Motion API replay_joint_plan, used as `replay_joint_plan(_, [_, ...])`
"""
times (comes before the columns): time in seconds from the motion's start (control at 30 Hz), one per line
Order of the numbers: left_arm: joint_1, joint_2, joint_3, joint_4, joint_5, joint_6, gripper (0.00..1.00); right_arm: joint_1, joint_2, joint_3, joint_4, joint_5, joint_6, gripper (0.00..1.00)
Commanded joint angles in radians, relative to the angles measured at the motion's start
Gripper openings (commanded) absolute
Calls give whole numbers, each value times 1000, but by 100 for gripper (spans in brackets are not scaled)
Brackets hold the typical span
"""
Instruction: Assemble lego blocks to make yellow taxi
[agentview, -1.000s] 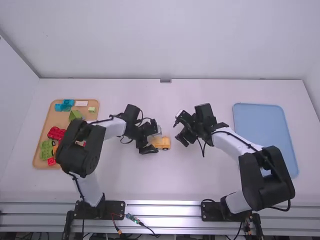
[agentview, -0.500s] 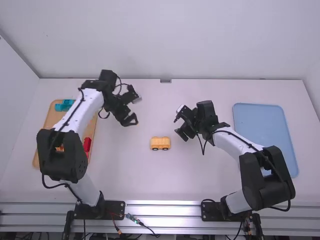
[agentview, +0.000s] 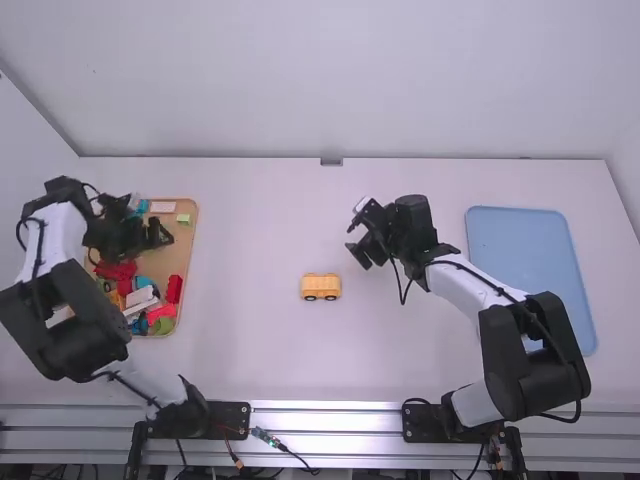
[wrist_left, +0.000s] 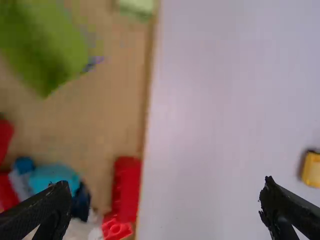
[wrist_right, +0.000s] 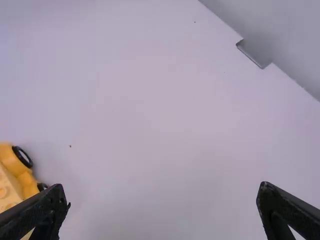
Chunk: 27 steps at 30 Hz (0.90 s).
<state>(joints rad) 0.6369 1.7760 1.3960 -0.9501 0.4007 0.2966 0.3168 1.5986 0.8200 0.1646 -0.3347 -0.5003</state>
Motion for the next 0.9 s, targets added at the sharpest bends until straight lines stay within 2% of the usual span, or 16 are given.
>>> replay_joint_plan(0.0, [39,-25,-61,24,-116,-174,99,-3,-18,36,-12,-8,5,99])
replay_joint_plan(0.07, [69,-25,-108,55,-281,-278,99,-3,-19,48,-14,-8,7,100])
replay_joint_plan(0.23, [71,-25,-145,92,-378,-303,99,-4,-19,51,-8,-8,3,100])
replay_joint_plan(0.33, [69,-25,-159,106,-548,-392,99,-3,-18,51,8,-2,3,100])
replay_joint_plan(0.47, [71,-25,-195,129,-681,-406,99,-4,-18,51,37,-1,-4,100])
replay_joint_plan(0.6, [82,-25,-218,163,-653,-368,99,-4,-19,51,61,-1,-5,100])
replay_joint_plan(0.63, [85,-25,-222,167,-633,-349,94,-3,-18,51,64,-1,-5,100])
replay_joint_plan(0.7, [92,-25,-229,181,-594,-330,77,-2,-19,52,63,-1,-4,100])
replay_joint_plan(0.73, [95,-25,-233,190,-571,-324,73,-4,-19,52,61,-1,-4,100])
replay_joint_plan(0.87, [97,-25,-248,208,-577,-330,73,-16,-18,52,56,-1,-4,100])
